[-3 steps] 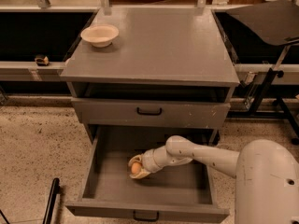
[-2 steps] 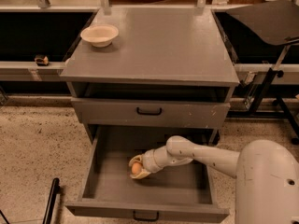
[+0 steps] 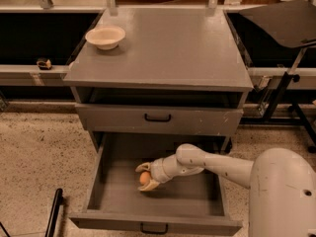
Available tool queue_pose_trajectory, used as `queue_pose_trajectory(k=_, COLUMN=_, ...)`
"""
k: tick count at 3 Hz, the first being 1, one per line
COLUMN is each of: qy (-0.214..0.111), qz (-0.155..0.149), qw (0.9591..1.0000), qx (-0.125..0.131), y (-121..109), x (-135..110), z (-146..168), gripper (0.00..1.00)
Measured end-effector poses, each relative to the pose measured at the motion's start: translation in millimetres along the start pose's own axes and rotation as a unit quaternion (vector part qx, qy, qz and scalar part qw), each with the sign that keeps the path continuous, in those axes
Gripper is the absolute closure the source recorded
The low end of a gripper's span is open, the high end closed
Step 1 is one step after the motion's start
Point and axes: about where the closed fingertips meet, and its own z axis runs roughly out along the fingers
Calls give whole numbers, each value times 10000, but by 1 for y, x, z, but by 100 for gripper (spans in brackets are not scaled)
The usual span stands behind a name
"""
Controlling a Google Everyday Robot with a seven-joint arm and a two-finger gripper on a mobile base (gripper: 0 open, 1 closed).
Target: Place orange into middle drawer
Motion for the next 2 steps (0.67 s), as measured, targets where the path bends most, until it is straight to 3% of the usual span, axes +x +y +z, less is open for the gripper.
queue_pose_trajectory(k=1, qy=0, qz=0, qw=10000, qx=-1, y=0, x=0, z=0, gripper=0)
queue_pose_trajectory(k=2, qy=0, qz=0, qw=10000, qx=-1, y=0, x=0, z=0, gripper=0)
